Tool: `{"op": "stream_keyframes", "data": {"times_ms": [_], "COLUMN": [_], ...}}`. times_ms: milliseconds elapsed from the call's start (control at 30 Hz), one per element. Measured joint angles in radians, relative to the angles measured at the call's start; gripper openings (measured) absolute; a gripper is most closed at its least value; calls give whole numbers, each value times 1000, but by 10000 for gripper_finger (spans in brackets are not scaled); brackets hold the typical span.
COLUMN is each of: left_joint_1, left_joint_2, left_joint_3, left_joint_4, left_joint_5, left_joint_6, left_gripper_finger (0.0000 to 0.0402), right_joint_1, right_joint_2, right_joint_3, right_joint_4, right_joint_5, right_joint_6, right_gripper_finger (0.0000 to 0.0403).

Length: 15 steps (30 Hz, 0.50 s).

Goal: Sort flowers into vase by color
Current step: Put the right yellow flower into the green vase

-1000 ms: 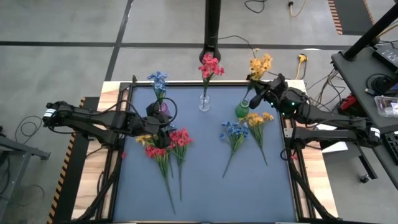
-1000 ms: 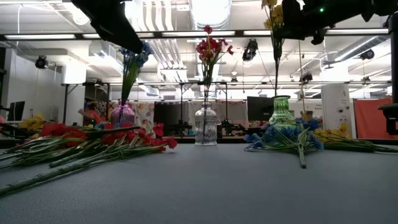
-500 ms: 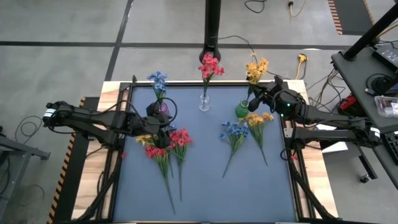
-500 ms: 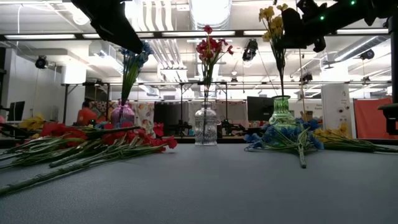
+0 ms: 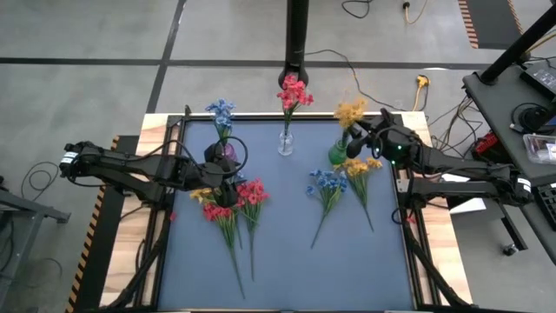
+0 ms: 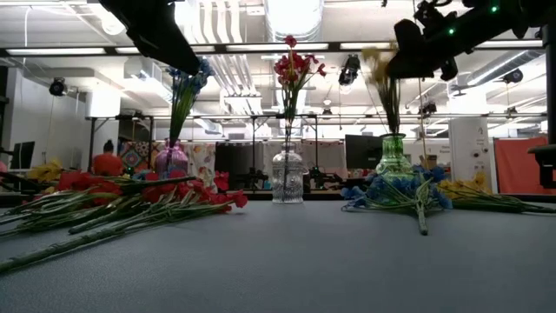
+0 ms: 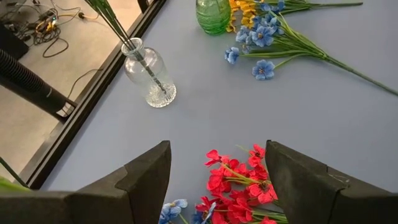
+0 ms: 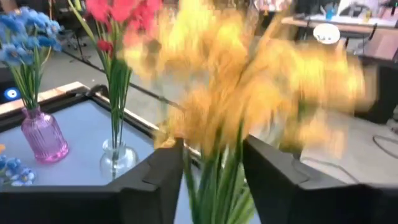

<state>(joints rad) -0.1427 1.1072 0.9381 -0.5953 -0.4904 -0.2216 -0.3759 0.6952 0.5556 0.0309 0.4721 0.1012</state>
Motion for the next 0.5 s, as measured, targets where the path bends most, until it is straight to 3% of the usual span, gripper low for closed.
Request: {"op": "stream_keyframes", "data": {"times_ms": [300, 500], "left_joint_1": [0, -3], "left_joint_2": [0, 0], "left_joint_3": [-17, -18], "left_joint_4": [1, -36], "left_joint_5": [0, 4], "left_joint_6": [-37, -204], "left_gripper_finger": [242, 242], "right_joint_1": [0, 1], "right_joint_2": [-35, -47], "right_joint_3": [4, 58], "right_joint_4": [-109, -291], "right_joint_5": [0, -2], "right_joint_6": [65, 172], "right_gripper_finger": [235, 260]}}
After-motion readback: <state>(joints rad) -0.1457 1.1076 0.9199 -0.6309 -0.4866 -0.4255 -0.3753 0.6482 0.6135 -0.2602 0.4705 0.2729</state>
